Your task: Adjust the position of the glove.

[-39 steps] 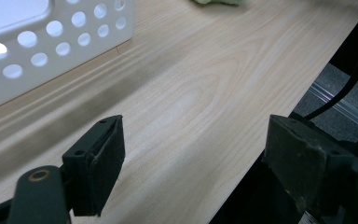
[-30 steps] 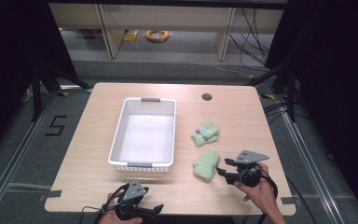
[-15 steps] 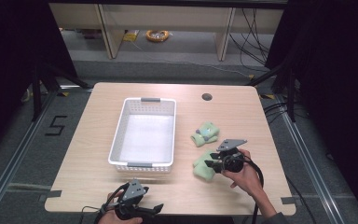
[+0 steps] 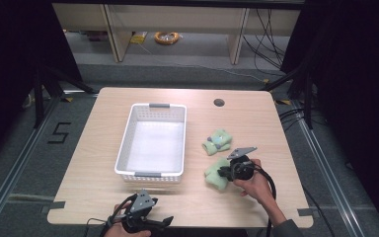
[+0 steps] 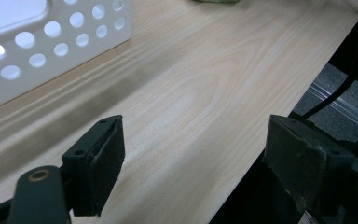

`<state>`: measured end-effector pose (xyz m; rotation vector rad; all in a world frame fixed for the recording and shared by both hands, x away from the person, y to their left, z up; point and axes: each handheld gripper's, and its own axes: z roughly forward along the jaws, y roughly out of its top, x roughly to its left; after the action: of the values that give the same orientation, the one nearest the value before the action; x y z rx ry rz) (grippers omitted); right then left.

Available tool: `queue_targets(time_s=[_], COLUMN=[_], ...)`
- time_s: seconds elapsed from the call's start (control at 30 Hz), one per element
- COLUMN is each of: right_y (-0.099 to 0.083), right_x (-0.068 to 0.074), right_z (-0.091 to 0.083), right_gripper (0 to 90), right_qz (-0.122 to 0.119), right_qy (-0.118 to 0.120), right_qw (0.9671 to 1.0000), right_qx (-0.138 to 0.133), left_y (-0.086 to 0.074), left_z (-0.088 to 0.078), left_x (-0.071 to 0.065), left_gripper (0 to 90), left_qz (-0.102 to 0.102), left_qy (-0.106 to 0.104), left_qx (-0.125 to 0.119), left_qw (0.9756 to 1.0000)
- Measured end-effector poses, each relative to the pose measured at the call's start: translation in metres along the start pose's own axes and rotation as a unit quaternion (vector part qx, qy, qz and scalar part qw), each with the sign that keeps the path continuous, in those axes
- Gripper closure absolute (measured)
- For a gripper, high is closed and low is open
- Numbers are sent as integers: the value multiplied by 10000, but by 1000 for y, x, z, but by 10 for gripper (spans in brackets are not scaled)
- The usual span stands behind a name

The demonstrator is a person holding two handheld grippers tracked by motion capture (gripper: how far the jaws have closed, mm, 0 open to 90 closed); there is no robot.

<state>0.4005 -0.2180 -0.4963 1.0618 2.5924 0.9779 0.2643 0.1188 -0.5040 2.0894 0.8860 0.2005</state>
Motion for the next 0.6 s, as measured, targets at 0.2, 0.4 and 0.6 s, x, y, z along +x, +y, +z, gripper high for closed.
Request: queue_targets(time_s=[0.2, 0.4, 0.6], right_y=[-1, -3, -10], right_x=[5, 19, 44], right_z=[-10, -33, -51], right_gripper=[880, 881, 883], right_qz=[385, 403, 603], right_qy=[56, 99, 289], right_qw=[9980, 9979, 9940], right_qx=[-489, -494, -861], left_y=[0, 0, 1], left_z=[-1, 0, -1], left_x=[0, -2, -1], left_gripper=[198, 198, 198], left_qz=[-4, -87, -16], left_qy=[-6, -5, 16], left_qx=[-65, -116, -97], left_qw=[10000, 9999, 10000])
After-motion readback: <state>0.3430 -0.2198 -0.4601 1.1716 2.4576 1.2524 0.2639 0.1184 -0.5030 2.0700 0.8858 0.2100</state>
